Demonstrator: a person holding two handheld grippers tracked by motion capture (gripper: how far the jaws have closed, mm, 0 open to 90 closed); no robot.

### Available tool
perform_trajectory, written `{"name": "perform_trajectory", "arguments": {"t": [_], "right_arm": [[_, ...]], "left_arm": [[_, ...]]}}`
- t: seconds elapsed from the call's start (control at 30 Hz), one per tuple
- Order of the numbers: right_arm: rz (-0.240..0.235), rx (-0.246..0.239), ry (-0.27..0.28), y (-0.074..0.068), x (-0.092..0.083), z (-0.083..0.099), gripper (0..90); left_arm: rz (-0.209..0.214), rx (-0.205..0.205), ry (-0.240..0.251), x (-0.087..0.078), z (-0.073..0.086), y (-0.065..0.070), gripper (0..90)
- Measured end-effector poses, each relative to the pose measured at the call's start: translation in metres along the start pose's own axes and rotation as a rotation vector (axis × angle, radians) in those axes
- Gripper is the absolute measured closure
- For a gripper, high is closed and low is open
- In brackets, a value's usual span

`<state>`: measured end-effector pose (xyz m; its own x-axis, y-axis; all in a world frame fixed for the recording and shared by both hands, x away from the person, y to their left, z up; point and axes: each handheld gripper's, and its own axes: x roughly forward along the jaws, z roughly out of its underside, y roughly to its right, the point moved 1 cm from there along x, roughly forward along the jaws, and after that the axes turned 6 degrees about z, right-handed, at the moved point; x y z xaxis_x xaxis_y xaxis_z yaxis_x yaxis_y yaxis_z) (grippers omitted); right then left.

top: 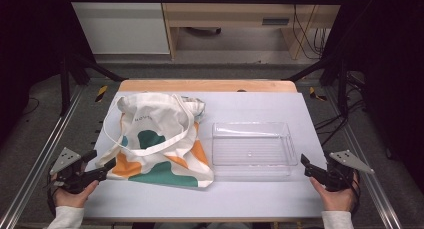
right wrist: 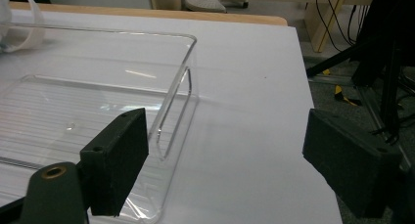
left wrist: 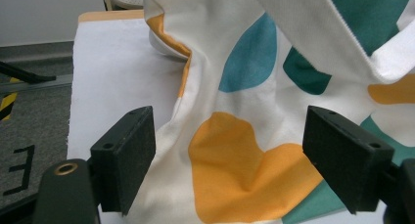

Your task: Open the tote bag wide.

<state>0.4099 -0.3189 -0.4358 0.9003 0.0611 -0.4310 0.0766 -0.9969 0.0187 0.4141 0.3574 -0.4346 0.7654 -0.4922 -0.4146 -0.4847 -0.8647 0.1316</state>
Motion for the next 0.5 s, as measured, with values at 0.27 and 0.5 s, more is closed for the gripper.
{"name": "perform_trajectory", "arguments": {"t": [0.27, 0.5], "right_arm": [[-0.043, -0.018, 0.021, -0.014, -0.004, -0.008, 17.1], [-0.094, -0.026, 0.033, -0.029, -0.007, -0.016, 17.3]], "left_arm": [[0.024, -0.006, 0.023, -0.004, -0.01, 0.006, 19.7], [0.035, -0.012, 0.061, -0.008, -0.019, 0.011, 19.9]]}}
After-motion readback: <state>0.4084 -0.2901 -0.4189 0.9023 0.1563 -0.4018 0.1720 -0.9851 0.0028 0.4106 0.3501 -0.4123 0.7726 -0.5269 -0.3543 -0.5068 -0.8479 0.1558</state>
